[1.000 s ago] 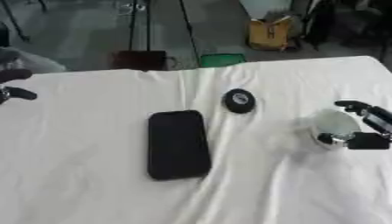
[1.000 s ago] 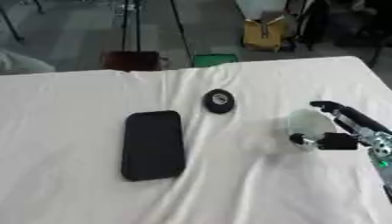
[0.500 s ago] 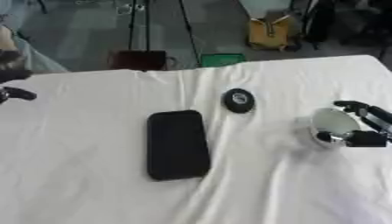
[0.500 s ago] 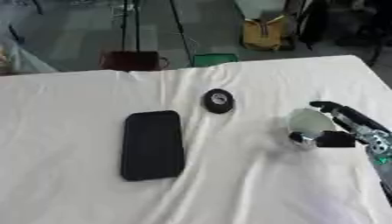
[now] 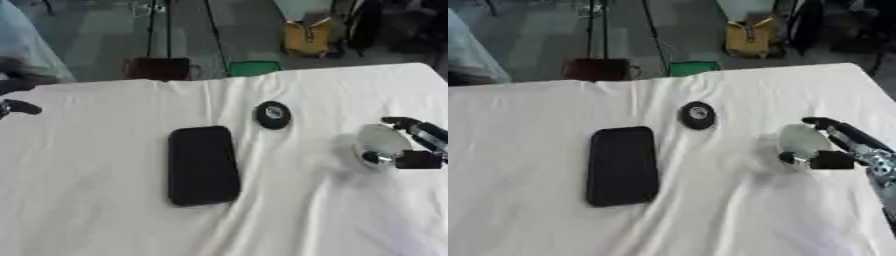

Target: Pick up objects on the table and place them in the box.

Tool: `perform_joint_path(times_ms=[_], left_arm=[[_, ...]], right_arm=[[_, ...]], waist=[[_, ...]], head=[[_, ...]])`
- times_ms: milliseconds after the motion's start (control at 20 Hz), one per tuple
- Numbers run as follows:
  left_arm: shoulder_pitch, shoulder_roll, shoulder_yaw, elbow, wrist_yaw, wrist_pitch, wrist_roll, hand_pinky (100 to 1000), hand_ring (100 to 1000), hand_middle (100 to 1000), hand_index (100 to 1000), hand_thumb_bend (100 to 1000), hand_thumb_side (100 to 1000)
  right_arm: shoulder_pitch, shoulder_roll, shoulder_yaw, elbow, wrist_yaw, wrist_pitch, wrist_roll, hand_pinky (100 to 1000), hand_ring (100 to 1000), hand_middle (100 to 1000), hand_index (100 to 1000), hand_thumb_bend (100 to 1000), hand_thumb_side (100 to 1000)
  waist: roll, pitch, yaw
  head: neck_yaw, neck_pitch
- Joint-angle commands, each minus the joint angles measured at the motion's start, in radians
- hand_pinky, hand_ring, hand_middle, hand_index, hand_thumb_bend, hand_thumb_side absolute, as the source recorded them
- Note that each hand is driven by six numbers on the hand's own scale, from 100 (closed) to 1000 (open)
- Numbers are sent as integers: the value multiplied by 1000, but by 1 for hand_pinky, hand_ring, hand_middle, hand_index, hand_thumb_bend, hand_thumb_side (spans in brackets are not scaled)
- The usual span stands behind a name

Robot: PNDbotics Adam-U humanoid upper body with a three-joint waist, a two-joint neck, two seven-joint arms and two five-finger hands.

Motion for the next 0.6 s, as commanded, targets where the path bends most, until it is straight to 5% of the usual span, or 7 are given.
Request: perform_joint_path(times_ms=[50,600], left_arm=[[-11,16,4,-16,2,-1,-3,640,784,832,897,177,936],[-12,16,3,-18,3,-1,-5,640,783,832,897,177,935]], right_arm=[[-6,-44,0,-13,6,-4,4,1000,974,968,1000,735,649],[-6,-44,22,-37,95,-16,2,988,943,961,1000,724,631]], waist=[[-2,-9,1],[-2,-9,2]], head=[[0,5],[-2,9]])
